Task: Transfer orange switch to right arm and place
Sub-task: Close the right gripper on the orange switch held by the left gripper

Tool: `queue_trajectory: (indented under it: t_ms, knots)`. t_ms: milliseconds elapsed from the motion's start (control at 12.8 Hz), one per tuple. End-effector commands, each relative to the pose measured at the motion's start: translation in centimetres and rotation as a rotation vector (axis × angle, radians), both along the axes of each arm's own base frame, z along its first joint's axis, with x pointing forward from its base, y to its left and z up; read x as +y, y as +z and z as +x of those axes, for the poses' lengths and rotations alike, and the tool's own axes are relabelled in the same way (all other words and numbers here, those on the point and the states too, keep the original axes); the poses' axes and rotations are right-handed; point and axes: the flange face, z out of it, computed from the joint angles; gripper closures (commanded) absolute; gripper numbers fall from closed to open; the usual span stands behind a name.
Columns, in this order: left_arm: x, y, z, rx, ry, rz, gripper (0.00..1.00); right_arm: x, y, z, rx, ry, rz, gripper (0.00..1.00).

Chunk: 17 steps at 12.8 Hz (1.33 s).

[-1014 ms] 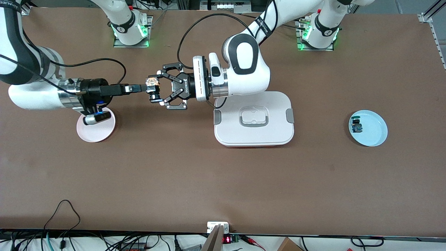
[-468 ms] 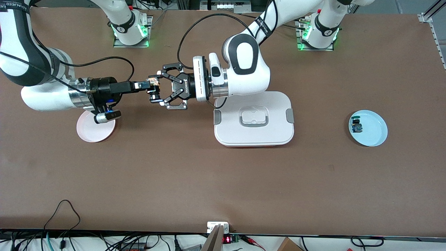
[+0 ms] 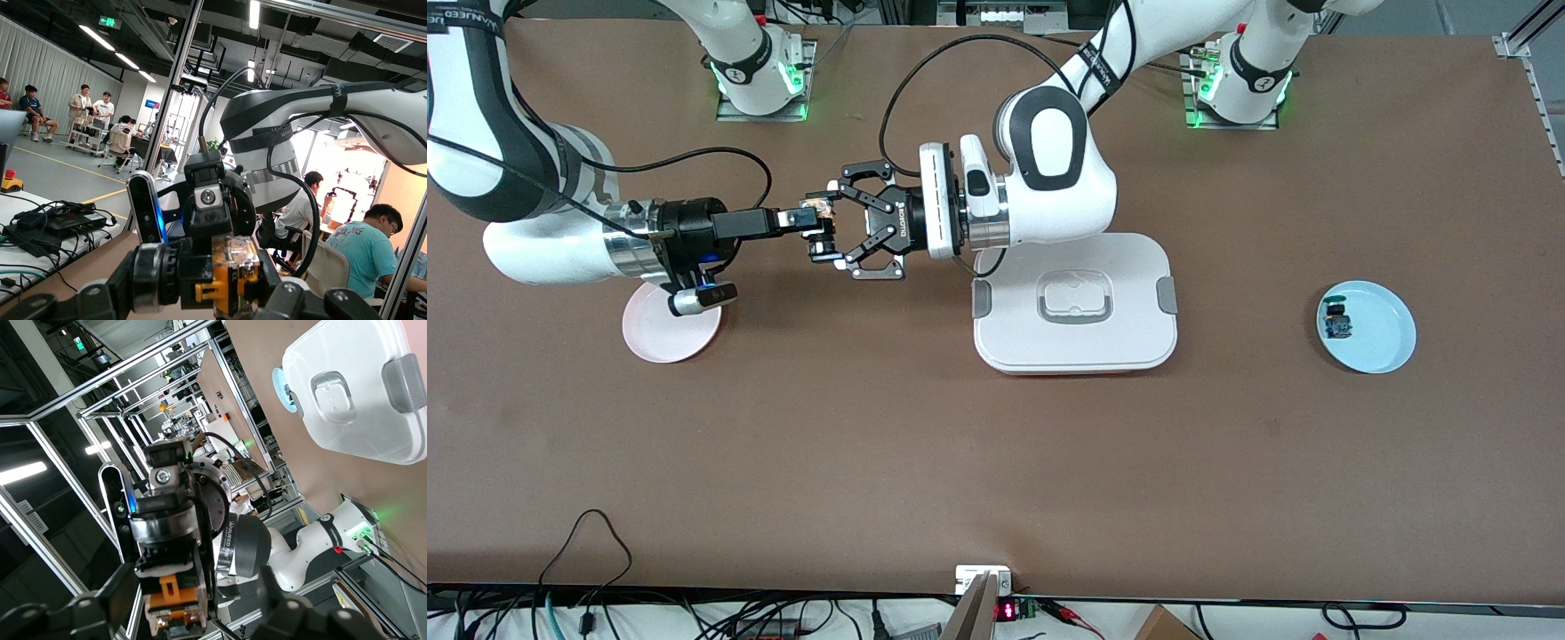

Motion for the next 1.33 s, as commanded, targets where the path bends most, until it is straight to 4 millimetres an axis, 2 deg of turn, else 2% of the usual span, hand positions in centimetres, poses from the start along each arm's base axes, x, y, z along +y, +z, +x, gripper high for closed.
queue_trajectory:
  t_ms: [0, 156, 234, 468, 624, 858, 936, 1014, 1248]
  knots:
    - [-0.41, 0.52, 0.41, 0.005, 0.016, -0.024, 0.99, -0.19, 0.55, 0.36, -0.014, -0.004, 0.042, 0.49]
    - [-0.40, 0.51, 0.42, 0.005, 0.017, -0.023, 0.99, -0.25, 0.65, 0.40, -0.013, -0.007, 0.050, 0.63]
    - [-0.47, 0.53, 0.35, 0.005, 0.015, -0.025, 0.99, -0.13, 0.60, 0.38, -0.013, -0.005, 0.054, 0.65]
    - [-0.39, 0.53, 0.44, 0.008, 0.016, -0.025, 0.98, -0.20, 0.66, 0.43, -0.011, -0.012, 0.066, 0.81]
    - [-0.46, 0.44, 0.34, 0.011, 0.016, -0.024, 0.96, -0.20, 0.66, 0.43, -0.011, -0.012, 0.066, 0.85]
    - [-0.37, 0.44, 0.43, 0.012, 0.018, -0.025, 0.80, -0.19, 0.67, 0.42, -0.011, -0.010, 0.066, 0.86]
    - [-0.37, 0.44, 0.43, 0.013, 0.018, -0.025, 0.67, -0.19, 0.74, 0.45, -0.012, -0.010, 0.066, 0.86]
    - [-0.38, 0.29, 0.38, 0.019, 0.016, -0.025, 0.01, -0.19, 0.74, 0.45, -0.012, -0.010, 0.066, 0.86]
    - [-0.19, 0.54, 0.53, 0.050, 0.032, -0.055, 0.00, -0.58, 0.78, 0.49, -0.012, -0.012, 0.071, 0.86]
